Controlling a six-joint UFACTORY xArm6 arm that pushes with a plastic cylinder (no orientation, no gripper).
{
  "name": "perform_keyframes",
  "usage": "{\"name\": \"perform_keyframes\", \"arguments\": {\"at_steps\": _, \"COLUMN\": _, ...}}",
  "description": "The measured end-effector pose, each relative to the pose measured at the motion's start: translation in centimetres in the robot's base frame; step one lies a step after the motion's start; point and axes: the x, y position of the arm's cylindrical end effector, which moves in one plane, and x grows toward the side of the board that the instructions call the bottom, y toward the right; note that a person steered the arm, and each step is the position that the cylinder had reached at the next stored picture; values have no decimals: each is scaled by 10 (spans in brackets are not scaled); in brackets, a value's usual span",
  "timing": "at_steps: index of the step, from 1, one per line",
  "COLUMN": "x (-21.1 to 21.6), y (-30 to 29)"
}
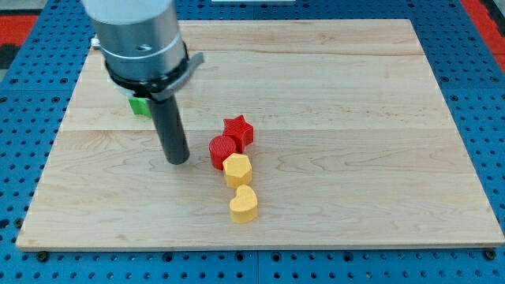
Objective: Move away from the red circle
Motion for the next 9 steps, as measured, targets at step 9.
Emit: {"name": "perform_keyframes", "arguments": {"at_steps": 9, "x": -2, "y": -62}}
